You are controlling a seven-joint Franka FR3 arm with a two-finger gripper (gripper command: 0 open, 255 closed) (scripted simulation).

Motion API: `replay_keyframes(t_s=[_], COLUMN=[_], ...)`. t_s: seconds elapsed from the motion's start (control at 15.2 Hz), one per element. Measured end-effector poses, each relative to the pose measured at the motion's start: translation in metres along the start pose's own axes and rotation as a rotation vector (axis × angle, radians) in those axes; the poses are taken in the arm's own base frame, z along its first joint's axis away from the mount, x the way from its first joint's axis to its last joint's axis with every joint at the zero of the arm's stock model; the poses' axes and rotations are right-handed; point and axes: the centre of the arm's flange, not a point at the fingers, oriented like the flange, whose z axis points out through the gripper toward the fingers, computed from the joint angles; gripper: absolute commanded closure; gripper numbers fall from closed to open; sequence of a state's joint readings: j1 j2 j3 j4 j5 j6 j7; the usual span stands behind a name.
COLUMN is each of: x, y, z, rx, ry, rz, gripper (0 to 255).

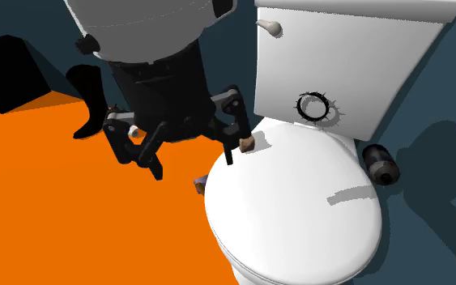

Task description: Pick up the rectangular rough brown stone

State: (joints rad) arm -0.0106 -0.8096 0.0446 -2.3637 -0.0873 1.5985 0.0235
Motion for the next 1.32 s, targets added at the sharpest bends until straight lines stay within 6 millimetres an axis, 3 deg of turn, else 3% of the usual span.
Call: replay_keyframes(t_s=[0.13,0.46,1.32], x=[0.005,0.05,0.189], y=[0.003,0.022,0.077], z=[0.003,0.037,0.128], rx=[0.001,0.008,0.028], ry=[-0.001,-0.013,-0.042], rz=[-0.001,-0.007,-0.023], gripper=[0,0,0])
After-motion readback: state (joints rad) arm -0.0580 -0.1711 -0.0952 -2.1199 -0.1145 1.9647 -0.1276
